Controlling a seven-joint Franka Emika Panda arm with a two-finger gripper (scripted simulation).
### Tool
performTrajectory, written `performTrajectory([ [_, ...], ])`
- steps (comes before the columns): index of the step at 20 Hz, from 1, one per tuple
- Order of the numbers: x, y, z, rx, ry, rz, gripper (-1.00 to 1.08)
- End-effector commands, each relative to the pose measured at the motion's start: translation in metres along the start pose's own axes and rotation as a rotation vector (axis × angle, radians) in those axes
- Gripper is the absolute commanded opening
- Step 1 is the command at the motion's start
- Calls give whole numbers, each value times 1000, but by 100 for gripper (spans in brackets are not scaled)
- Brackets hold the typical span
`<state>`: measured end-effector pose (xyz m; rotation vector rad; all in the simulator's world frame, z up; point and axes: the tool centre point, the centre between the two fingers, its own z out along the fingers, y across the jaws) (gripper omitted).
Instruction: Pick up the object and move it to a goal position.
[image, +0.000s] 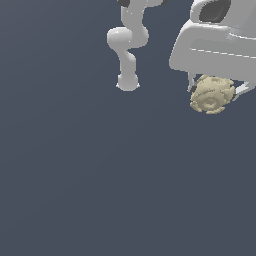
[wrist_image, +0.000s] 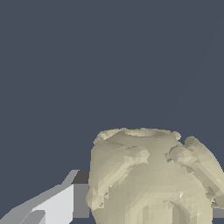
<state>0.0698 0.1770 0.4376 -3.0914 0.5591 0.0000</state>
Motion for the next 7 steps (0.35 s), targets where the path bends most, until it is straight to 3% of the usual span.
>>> performTrajectory([
  [1, 0, -1, -3, 0, 0, 0, -100],
  [7, 1, -3, -5, 0, 0, 0, -100],
])
